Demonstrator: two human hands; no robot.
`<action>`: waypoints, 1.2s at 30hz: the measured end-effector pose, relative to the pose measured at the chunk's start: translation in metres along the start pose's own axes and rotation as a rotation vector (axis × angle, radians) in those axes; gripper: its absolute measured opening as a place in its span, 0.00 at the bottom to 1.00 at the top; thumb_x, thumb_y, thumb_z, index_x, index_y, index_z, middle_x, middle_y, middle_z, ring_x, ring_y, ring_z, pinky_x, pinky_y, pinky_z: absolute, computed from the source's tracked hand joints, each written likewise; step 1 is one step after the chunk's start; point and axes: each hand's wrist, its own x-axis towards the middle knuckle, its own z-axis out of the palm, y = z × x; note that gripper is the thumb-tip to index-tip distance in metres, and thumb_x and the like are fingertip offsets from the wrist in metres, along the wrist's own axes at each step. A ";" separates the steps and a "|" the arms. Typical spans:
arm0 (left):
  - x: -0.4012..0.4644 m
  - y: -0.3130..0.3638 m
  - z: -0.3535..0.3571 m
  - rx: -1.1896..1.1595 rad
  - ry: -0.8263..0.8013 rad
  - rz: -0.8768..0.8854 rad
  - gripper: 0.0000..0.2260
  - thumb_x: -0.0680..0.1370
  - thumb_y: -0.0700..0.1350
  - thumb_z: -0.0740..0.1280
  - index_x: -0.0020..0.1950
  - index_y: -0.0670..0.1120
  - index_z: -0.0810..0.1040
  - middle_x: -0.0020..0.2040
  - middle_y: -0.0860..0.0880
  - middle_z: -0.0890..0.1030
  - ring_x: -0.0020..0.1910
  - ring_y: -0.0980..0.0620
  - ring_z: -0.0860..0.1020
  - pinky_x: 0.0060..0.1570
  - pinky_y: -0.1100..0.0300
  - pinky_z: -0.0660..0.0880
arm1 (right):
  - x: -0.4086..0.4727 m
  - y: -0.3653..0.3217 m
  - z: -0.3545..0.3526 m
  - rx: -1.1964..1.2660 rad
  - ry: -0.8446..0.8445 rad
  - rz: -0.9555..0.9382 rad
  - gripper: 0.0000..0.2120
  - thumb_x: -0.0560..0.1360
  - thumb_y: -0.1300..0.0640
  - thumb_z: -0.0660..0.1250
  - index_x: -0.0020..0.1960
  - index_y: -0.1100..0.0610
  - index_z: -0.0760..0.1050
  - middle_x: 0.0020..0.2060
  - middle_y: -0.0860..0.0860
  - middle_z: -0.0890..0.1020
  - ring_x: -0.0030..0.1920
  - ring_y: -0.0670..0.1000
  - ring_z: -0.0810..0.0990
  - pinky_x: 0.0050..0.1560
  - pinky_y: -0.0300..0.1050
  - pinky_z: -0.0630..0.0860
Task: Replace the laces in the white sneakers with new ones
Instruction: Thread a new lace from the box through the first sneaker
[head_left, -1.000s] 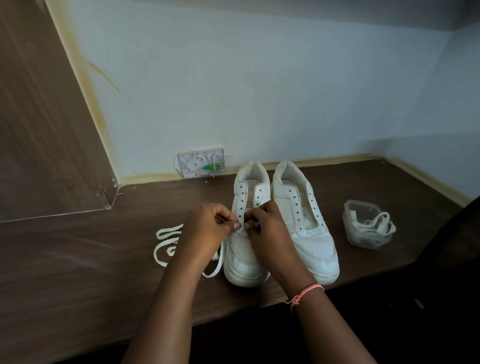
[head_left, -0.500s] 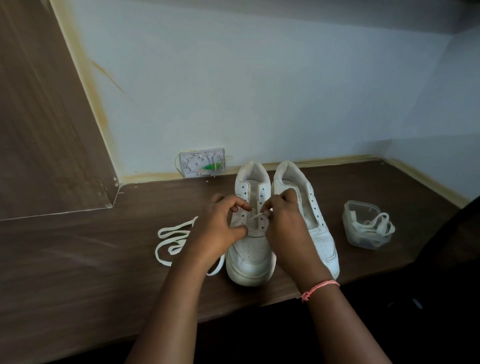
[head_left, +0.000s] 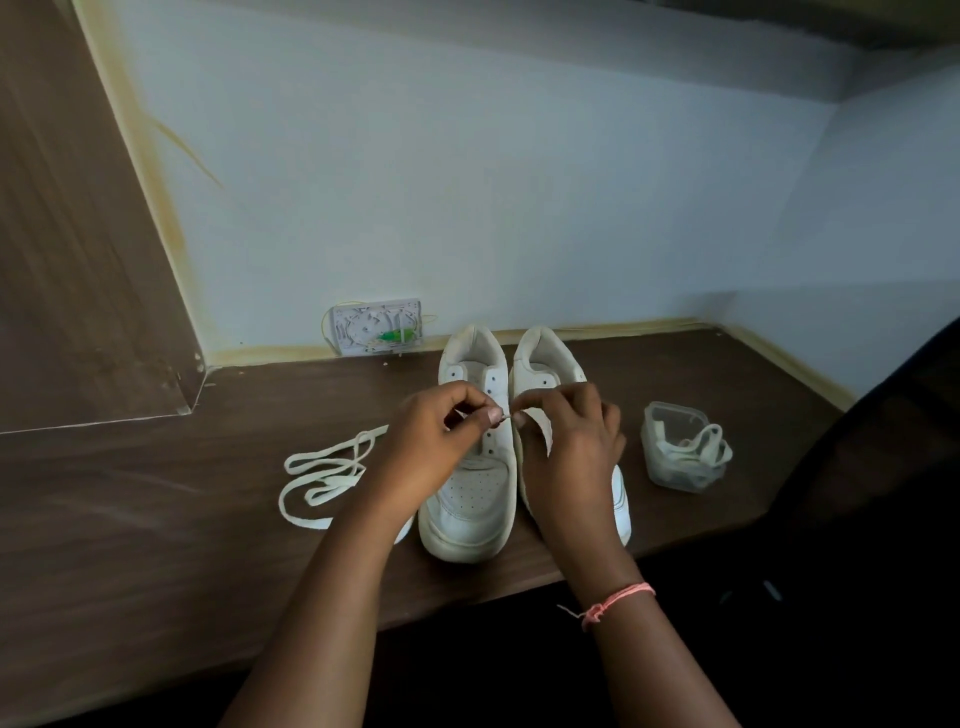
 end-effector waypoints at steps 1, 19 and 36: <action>0.000 0.000 0.000 -0.019 -0.009 -0.022 0.04 0.79 0.45 0.69 0.46 0.47 0.82 0.39 0.55 0.82 0.35 0.61 0.76 0.38 0.68 0.72 | -0.003 0.000 -0.001 0.013 -0.005 0.010 0.11 0.75 0.55 0.71 0.57 0.48 0.80 0.54 0.49 0.76 0.56 0.54 0.71 0.53 0.49 0.63; -0.003 -0.014 -0.010 0.354 0.005 0.004 0.05 0.70 0.44 0.77 0.39 0.55 0.84 0.40 0.57 0.76 0.40 0.60 0.73 0.39 0.65 0.67 | -0.025 0.010 0.029 -0.091 -0.121 0.044 0.13 0.70 0.51 0.74 0.53 0.53 0.82 0.48 0.49 0.83 0.52 0.55 0.75 0.50 0.50 0.71; -0.004 -0.009 0.000 0.536 0.070 -0.083 0.03 0.70 0.49 0.77 0.38 0.54 0.85 0.39 0.58 0.71 0.50 0.53 0.71 0.47 0.54 0.73 | -0.023 0.008 0.032 -0.258 -0.038 -0.026 0.10 0.67 0.45 0.76 0.45 0.48 0.81 0.38 0.44 0.82 0.48 0.53 0.75 0.45 0.48 0.57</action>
